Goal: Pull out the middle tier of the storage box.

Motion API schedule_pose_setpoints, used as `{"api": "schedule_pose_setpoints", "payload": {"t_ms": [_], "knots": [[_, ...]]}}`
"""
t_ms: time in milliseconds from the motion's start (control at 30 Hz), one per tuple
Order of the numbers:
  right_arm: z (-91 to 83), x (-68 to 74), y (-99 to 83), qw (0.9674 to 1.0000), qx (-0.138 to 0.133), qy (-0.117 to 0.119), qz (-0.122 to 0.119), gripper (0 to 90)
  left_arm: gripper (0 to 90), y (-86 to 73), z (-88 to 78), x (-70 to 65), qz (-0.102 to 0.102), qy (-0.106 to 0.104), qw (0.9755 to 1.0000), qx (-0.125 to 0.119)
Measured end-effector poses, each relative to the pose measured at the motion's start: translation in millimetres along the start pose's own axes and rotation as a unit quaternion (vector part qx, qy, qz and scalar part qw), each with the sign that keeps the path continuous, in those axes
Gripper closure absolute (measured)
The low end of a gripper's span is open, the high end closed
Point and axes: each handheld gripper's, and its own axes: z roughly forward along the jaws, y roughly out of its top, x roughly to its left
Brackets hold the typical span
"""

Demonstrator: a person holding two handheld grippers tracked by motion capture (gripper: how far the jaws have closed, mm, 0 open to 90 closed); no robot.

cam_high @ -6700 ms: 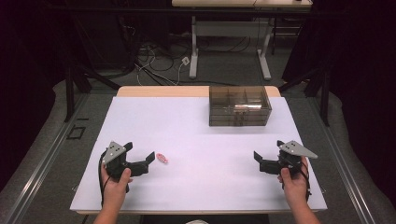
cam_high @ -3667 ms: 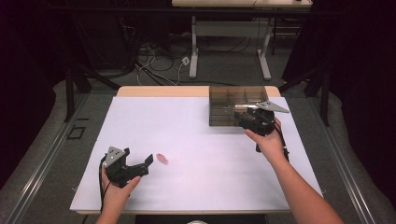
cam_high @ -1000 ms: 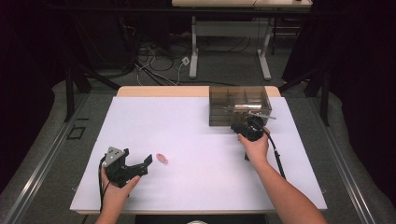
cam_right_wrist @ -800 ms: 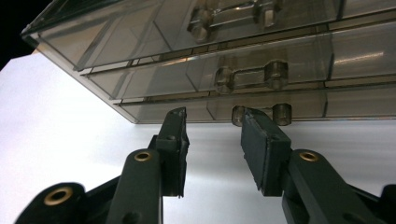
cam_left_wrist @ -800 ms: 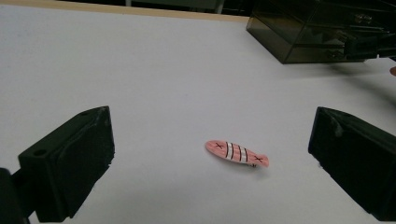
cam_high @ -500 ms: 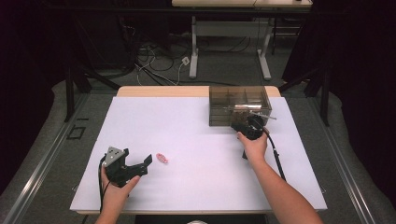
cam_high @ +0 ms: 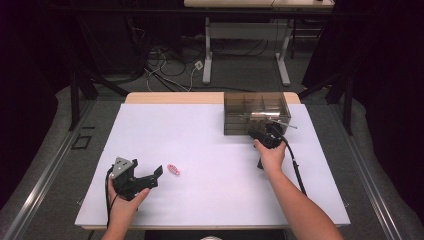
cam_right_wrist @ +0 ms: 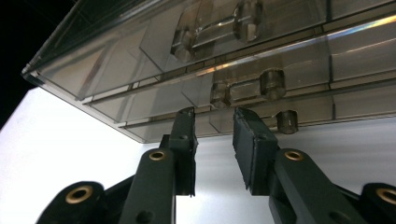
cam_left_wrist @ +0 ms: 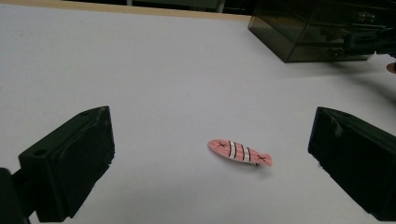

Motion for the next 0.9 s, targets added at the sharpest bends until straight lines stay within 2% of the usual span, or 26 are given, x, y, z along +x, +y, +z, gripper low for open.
{"api": "schedule_pose_setpoints", "payload": {"t_ms": [133, 167, 200, 233, 267, 367, 400, 467, 500, 567, 733, 867, 900], "knots": [[0.7, -0.2, 0.7, 0.9998, -0.018, 0.003, 0.003, 72.5, 0.5, -0.2, 0.4, 0.2, 0.0, 0.0, 1.0, 0.0], [-0.8, 0.1, 1.6, 0.9999, -0.008, 0.003, 0.006, 72.6, 0.5, -0.3, 0.5, 0.1, -0.001, -0.001, 1.0, 0.001], [0.4, -0.1, 1.2, 0.9998, -0.017, 0.005, 0.012, 72.7, 0.5, -0.3, 0.5, 0.0, -0.001, -0.001, 1.0, 0.002], [-0.5, -0.2, 1.9, 0.9998, -0.007, 0.004, 0.016, 72.9, 0.5, -0.3, 0.5, -0.1, -0.001, -0.001, 1.0, 0.002], [0.9, -0.5, 1.5, 0.9997, -0.018, 0.007, 0.018, 73.0, 0.5, -0.3, 0.5, -0.3, -0.001, -0.001, 1.0, 0.001], [1.1, -0.4, 1.4, 0.9996, -0.017, 0.007, 0.02, 73.6, 0.5, -0.3, 0.6, -0.5, 0.0, -0.001, 1.0, 0.001], [0.0, -0.4, 2.0, 0.9997, -0.007, 0.005, 0.022, 73.8, 0.5, -0.4, 0.7, -0.4, 0.0, -0.001, 1.0, 0.001], [1.6, -0.9, 1.5, 0.9994, -0.018, 0.007, 0.028, 74.3, 0.5, -0.5, 0.8, -0.2, 0.0, -0.001, 1.0, 0.003], [0.1, -0.6, 2.2, 0.9995, -0.005, 0.003, 0.032, 74.3, 0.5, -0.4, 0.8, -0.2, 0.0, -0.001, 1.0, 0.002], [1.2, -2.0, 2.4, 0.9994, -0.009, 0.007, 0.031, 74.8, 0.5, -0.4, 0.7, -0.2, 0.0, -0.001, 1.0, 0.002], [2.2, -2.4, 2.9, 0.9983, -0.007, 0.003, 0.057, 77.1, 0.5, -0.5, 0.8, -0.1, 0.002, 0.0, 1.0, 0.002], [4.3, -3.3, 2.7, 0.9975, -0.021, 0.006, 0.068, 77.8, 0.5, -0.5, 0.8, 0.1, 0.002, 0.0, 1.0, 0.003], [4.1, -3.6, 2.7, 0.9976, -0.017, 0.007, 0.067, 78.1, 0.5, -0.5, 0.8, 0.1, 0.002, 0.0, 1.0, 0.003]]}}
